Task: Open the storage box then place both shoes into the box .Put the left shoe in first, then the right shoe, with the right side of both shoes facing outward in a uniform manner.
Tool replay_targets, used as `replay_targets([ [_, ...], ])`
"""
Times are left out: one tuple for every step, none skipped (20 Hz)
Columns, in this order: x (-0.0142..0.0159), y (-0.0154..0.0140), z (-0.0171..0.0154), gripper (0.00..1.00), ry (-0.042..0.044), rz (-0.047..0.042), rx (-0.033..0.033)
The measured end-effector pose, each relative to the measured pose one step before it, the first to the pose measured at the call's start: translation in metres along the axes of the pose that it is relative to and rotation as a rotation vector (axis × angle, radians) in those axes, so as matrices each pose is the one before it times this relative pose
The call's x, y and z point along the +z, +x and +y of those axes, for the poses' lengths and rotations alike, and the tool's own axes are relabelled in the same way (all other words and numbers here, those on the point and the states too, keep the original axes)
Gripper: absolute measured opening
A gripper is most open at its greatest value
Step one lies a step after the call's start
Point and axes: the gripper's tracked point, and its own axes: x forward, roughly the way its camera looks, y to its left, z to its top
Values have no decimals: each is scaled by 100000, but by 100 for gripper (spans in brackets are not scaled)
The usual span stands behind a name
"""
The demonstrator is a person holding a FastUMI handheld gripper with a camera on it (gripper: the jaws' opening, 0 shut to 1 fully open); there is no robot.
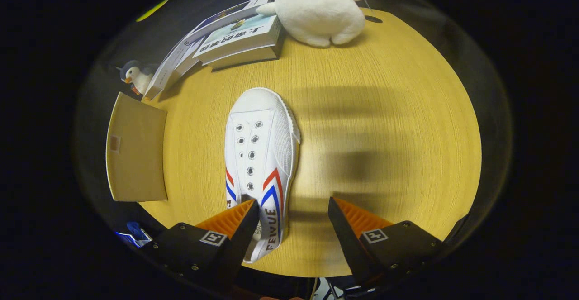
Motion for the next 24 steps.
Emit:
replay_targets([
  [-13, 408, 43, 91, -506, 744, -52],
  [-5, 419, 173, 89, -683, 450, 269],
  [57, 475, 371, 87, -859, 302, 988],
  [15, 430, 484, 76, -1074, -274, 1472],
  [144, -169, 1054, 70, 404, -261, 3737],
  [-399, 1188, -148, 52, -737, -338, -1050],
  [285, -1178, -223, 34, -2847, 840, -1716],
  [301, -85, -39, 23, -256, -349, -265],
  [-243, 689, 90, 18, 2282, 139, 1634],
  [73, 10, -237, 13, 4014, -110, 1345],
  [220, -944, 353, 4, 3773, 939, 2052],
  [-368, 194, 110, 4, 3344, 1131, 2950],
  [59, 60, 204, 4, 2529, 187, 1804],
  [-208, -161, 159, 4, 975, 620, 976],
  [62, -240, 159, 4, 447, 191, -8],
  [-34, -204, 240, 4, -547, 87, -117],
  [-67, -450, 442, 4, -1035, -8, -46],
  [-364, -922, 541, 4, -1059, -28, 29],
  [-268, -775, 403, 4, -871, 412, -273],
  [-72, -498, 422, 4, -850, 132, -505],
  [-42, -526, 581, 4, -1045, -395, -329],
  [-35, -644, 630, 4, -593, -731, -131],
  [-94, -662, 674, 4, 73, -690, 219],
  [-78, -725, 843, 4, 296, -404, 771],
])
